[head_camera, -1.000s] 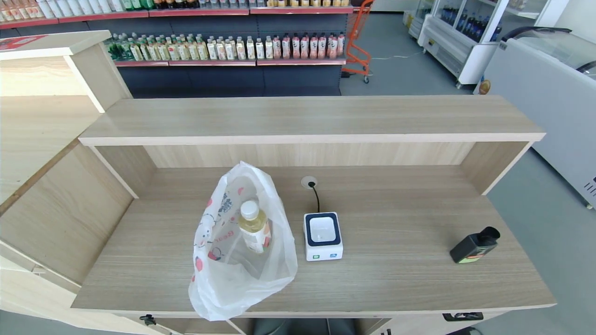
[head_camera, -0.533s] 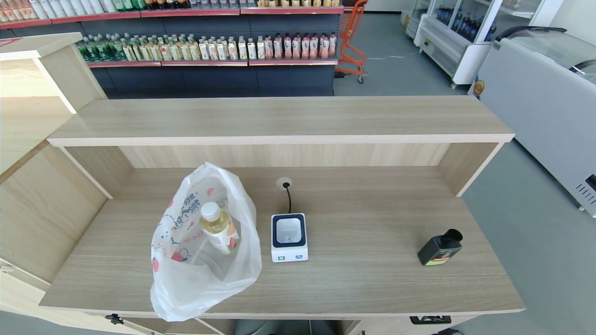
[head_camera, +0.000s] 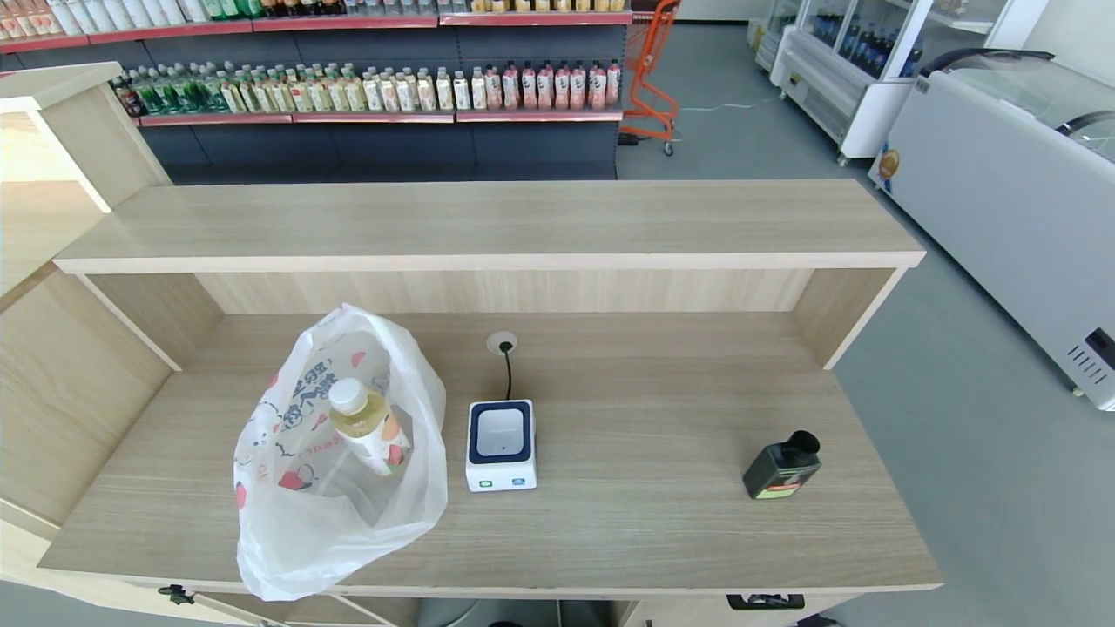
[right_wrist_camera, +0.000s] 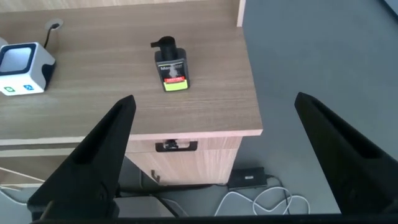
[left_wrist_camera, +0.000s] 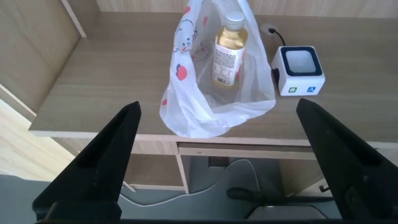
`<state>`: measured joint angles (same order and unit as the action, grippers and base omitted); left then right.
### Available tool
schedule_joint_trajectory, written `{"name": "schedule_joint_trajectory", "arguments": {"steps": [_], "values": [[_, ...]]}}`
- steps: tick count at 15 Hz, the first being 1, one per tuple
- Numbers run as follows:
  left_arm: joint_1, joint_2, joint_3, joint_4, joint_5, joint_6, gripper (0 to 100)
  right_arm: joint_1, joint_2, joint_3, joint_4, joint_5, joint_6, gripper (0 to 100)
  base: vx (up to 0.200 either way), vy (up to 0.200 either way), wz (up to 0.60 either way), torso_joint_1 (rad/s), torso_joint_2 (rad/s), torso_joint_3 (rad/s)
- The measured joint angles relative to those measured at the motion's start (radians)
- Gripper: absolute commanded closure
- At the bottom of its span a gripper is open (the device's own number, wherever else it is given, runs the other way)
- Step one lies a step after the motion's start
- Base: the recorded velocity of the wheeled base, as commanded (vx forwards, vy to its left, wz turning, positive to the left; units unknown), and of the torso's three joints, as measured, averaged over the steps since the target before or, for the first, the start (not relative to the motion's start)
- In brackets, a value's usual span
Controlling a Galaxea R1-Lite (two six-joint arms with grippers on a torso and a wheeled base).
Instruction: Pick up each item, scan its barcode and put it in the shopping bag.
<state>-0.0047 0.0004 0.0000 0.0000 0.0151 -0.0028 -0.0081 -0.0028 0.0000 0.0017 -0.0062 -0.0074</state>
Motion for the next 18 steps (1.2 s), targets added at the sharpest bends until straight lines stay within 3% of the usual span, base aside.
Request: {"name": "schedule_joint_trajectory", "arguments": {"steps": [5, 10, 12, 15, 18], "values": [[0.000, 0.000, 0.000, 0.000, -0.001, 0.001, 0, 0.001, 0.000, 0.000, 0.000, 0.000, 0.000, 0, -0.040, 0.000, 0.00, 0.004, 0.00, -0.001], [-0.001, 0.000, 0.000, 0.000, -0.001, 0.006, 0, 0.000, 0.001, 0.000, -0.002, 0.000, -0.003, 0, 0.000, -0.200, 0.00, 0.012, 0.01, 0.000], [0.001, 0.000, 0.000, 0.000, -0.002, 0.003, 0, 0.003, 0.006, -0.015, 0.008, 0.006, -0.002, 0, 0.000, 0.000, 0.00, 0.000, 0.00, 0.000], [0.000, 0.000, 0.000, 0.000, -0.001, 0.003, 0, 0.009, 0.126, -0.186, 0.047, 0.007, -0.006, 0, 0.000, 0.000, 0.00, 0.000, 0.00, 0.000], [0.000, 0.000, 0.000, 0.000, -0.002, 0.003, 0, -0.009, 0.433, -0.365, 0.109, -0.028, -0.064, 0, 0.000, 0.000, 0.00, 0.000, 0.00, 0.000]]}}
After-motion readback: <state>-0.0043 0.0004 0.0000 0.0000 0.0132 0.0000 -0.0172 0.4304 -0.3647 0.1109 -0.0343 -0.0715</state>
